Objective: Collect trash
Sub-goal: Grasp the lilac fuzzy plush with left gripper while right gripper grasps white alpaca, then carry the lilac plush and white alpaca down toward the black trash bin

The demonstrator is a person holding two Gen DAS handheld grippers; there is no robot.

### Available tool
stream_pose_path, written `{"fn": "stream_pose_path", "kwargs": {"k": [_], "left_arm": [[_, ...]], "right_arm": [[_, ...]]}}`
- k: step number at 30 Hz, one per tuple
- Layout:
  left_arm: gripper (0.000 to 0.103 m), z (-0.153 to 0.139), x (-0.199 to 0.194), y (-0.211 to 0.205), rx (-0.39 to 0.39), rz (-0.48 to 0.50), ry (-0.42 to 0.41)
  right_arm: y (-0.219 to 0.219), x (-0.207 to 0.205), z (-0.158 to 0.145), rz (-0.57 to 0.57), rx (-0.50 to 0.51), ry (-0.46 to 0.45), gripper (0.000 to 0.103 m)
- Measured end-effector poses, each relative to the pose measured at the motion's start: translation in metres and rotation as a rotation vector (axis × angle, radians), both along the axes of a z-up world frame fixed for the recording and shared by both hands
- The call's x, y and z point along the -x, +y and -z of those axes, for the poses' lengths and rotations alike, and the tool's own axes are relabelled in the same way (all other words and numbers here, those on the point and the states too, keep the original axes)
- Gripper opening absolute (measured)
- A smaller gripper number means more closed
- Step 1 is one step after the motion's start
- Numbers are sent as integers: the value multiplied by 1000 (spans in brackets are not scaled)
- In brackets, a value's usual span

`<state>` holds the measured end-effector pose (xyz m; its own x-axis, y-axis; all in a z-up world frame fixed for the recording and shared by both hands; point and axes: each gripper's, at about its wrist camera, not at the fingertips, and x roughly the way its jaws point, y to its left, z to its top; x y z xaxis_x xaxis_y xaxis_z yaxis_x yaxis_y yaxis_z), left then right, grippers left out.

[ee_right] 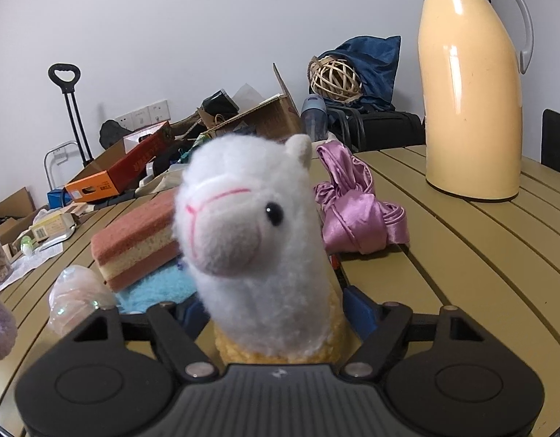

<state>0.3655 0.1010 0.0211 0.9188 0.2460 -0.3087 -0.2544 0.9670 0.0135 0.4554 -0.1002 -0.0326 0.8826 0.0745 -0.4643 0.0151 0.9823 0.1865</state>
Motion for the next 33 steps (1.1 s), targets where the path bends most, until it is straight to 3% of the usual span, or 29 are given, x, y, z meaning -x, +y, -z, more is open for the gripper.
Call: {"fn": "stream_pose_path", "kwargs": {"k": [4,18,33], "left_arm": [[37,1,-1,-1,1,1,3],[37,0,3,-3,8,17,-5],[37,-2,36,-5,19,36,-17]], "right_arm": [[1,0,1,-12,10,3,59],[-11,21,-7,-82,-15,-52,56],[-30,88,-32,-164,-10,-178,55]]}}
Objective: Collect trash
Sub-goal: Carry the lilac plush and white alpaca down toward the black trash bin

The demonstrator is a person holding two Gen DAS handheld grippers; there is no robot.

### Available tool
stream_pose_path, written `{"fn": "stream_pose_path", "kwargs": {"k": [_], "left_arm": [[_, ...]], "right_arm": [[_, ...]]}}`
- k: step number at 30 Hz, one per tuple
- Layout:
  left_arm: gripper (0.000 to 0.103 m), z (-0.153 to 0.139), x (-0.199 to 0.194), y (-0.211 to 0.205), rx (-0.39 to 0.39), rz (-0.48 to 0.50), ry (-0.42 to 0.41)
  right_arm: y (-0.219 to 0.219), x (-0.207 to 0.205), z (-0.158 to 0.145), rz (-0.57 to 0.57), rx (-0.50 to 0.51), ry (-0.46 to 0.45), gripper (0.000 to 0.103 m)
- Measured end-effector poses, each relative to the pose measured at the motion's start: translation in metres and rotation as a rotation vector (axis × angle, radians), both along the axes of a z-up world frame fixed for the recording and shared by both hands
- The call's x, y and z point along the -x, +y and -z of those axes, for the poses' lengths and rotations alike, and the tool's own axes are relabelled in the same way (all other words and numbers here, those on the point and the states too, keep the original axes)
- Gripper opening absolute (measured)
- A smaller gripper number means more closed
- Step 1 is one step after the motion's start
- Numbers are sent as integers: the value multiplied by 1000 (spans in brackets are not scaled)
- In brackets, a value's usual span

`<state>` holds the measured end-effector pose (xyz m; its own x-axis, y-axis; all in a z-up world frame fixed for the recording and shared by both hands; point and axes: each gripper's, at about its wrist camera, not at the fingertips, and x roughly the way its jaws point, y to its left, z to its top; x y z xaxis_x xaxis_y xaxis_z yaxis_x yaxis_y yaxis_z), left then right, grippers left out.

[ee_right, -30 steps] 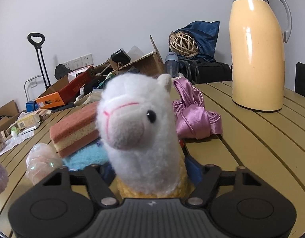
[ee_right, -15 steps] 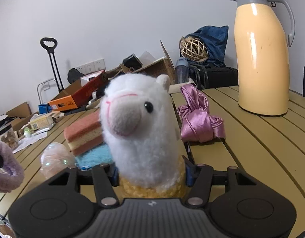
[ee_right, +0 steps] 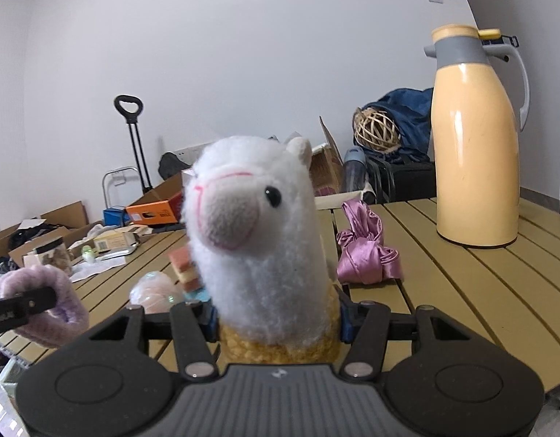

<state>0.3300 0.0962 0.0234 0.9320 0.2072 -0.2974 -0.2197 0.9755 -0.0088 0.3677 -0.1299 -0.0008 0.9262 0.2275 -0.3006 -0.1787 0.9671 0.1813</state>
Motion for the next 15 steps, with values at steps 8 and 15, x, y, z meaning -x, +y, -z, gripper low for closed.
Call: {"fn": "stream_pose_path", "kwargs": {"k": [8,15], "left_arm": [[37,5,40,2,5,-12,-14],[37,23,73,4,9,-11,40]], "right_arm": [[-11,46,-3,-27,19,-55,54],[-21,87,11,-50,25,-16,54]]}}
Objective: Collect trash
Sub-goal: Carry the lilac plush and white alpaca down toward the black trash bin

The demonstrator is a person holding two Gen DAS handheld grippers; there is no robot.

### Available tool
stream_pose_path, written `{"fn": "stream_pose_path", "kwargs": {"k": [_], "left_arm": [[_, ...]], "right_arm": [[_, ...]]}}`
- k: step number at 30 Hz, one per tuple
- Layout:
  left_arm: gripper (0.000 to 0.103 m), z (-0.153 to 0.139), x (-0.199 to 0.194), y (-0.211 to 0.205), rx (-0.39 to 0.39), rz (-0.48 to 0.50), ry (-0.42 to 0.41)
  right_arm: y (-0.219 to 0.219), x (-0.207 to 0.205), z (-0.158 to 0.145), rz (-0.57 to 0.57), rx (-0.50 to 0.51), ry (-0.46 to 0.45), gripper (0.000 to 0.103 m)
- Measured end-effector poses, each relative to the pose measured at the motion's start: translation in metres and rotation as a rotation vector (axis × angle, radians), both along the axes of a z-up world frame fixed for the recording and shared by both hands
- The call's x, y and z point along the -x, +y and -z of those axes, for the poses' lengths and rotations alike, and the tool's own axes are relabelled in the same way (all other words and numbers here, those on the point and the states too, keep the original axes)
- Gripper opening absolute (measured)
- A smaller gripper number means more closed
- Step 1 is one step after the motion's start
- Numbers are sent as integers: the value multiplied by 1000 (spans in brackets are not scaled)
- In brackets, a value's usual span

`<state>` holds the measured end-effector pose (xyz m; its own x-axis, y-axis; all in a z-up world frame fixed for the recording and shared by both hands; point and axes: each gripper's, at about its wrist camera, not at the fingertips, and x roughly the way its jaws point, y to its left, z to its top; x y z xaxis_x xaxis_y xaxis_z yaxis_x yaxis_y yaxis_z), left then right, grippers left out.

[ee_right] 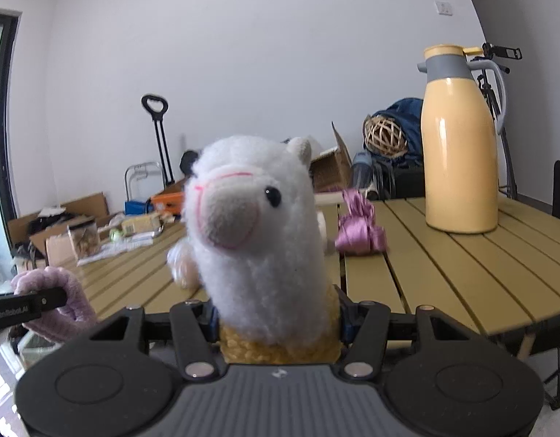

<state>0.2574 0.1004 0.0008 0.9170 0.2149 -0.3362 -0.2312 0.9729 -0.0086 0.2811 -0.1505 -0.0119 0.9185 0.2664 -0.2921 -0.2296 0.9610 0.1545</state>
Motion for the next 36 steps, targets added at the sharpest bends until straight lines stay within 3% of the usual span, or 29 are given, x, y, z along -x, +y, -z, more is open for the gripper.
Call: {"fn": "stream_pose_path", "kwargs": {"k": [17,30,36], "left_arm": [[37,54,42,-14,-107,52,142],[36,104,30,-18,-135,104,353],[35,115,19,-16,-95,110,423]], "right_arm": [[-12,54,54,-8,94,181,54],[-41,54,88,36,83,279,54],[-49,51,94,50,64,296,54]]}}
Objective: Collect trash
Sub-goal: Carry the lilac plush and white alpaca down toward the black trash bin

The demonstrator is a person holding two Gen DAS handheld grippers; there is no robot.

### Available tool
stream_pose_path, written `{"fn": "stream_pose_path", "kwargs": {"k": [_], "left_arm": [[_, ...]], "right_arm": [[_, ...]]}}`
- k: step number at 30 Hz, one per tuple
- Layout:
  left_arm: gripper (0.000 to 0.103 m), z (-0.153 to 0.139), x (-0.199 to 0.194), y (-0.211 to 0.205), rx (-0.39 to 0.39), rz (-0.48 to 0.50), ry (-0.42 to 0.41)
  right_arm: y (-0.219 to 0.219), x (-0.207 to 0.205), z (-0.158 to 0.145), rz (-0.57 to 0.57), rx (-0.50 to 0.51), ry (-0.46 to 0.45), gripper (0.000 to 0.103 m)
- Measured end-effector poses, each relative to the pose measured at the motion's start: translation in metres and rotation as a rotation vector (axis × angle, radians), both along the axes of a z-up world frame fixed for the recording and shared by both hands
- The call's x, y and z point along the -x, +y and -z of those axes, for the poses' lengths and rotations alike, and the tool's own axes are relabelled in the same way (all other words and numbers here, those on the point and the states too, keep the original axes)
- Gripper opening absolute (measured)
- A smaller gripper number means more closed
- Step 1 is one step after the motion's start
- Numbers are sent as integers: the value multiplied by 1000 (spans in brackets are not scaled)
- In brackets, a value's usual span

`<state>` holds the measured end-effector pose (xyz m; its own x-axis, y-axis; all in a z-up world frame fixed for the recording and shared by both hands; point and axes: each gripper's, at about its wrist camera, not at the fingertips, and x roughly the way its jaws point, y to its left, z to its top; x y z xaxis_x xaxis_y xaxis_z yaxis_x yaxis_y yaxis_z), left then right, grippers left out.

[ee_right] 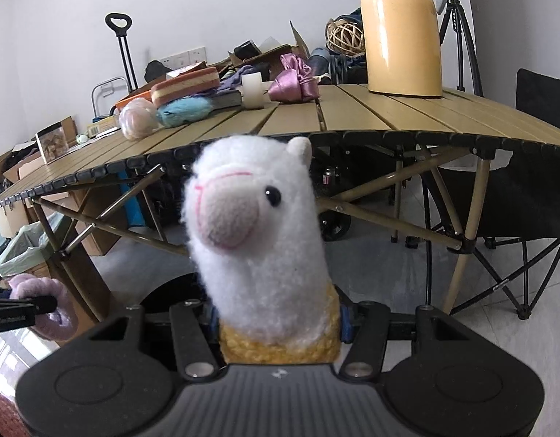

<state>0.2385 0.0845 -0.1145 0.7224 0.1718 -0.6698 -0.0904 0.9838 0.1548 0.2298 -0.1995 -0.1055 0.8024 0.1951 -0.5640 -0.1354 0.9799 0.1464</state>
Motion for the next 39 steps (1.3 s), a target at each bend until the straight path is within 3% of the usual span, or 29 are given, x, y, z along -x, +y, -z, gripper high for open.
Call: {"fn": "stream_pose_path", "kwargs": {"k": [21,39], "left_arm": [[35,-1,-36,-7,113,-12,141],[35,2,-98,-64,187,13,247]], "right_arm": [[-8,-14,13,27,-18,61,54],[-16,-32,33,46,-6,135,54]]}}
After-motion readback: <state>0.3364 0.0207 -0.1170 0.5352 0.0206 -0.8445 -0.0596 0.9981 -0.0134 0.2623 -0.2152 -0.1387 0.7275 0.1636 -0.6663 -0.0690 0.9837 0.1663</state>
